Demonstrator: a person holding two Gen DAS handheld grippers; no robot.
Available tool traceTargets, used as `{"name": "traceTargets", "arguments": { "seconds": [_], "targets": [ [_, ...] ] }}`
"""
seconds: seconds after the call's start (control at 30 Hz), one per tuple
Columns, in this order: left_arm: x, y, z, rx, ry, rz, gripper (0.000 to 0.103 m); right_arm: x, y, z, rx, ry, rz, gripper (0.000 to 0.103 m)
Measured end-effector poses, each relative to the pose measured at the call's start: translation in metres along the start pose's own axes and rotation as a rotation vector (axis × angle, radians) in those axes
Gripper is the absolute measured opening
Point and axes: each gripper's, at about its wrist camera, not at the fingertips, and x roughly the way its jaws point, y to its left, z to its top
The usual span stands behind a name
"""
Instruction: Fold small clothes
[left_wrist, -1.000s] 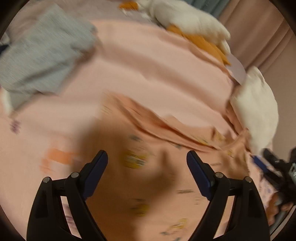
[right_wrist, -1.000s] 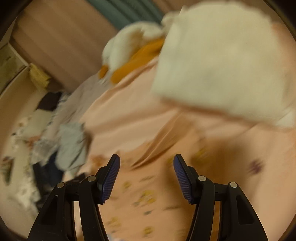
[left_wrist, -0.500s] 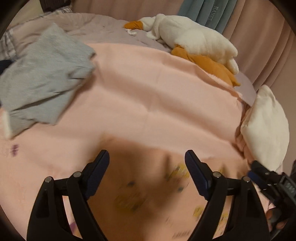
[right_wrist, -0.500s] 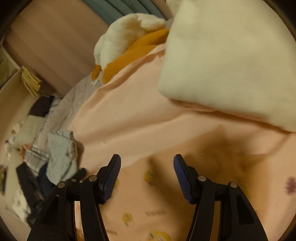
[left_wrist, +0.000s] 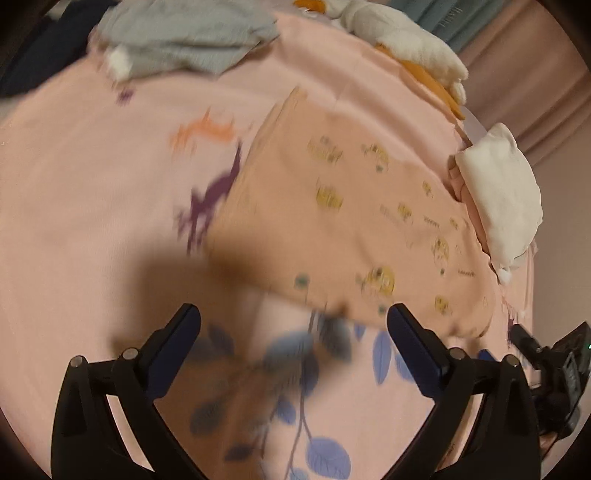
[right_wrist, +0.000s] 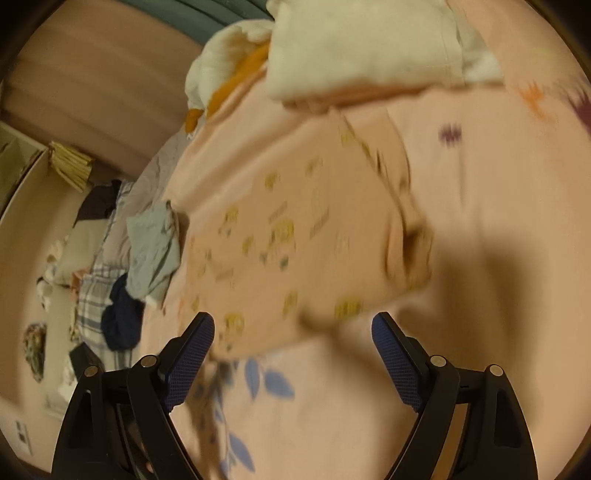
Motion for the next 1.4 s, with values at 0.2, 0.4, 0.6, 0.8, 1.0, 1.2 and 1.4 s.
{"name": "traceTargets", "arguments": {
  "seconds": [0.2, 0.4, 0.6, 0.8, 1.0, 1.2, 1.4],
  "targets": [
    [0.006, 0.007, -0.014, -0.09, -0.015, -0.011, 0.101, 0.028, -0.003, -0.023, 0.061, 0.05, -0.007, 0.087],
    [0.016, 0.005, -0.009, -0.124, 0.021, -0.09, 0.102, 0.031, -0.008, -0.03, 0.068, 0.015, 0.005, 0.087],
    [0.028, 0.0, 0.005, -0.173, -0.027, -0.185, 0.102, 0.04, -0.008, -0.019, 0.08, -0.004, 0.014, 0.087],
    [0.049, -0.006, 0.025, -0.261, 0.027, -0.395, 0.102, 0.053, -0.01, 0.002, 0.1, -0.042, 0.045, 0.087],
    [0.071, -0.011, 0.048, -0.382, 0.053, -0.556, 0.102, 0.066, -0.01, 0.02, 0.134, -0.08, 0.089, 0.087],
    [0.084, -0.015, 0.066, -0.408, 0.013, -0.462, 0.067, 0.079, -0.007, 0.036, 0.14, -0.126, 0.097, 0.084],
    [0.091, -0.007, 0.063, -0.366, -0.012, -0.357, 0.018, 0.091, -0.02, 0.039, 0.144, -0.16, 0.015, 0.014]
  ]
}}
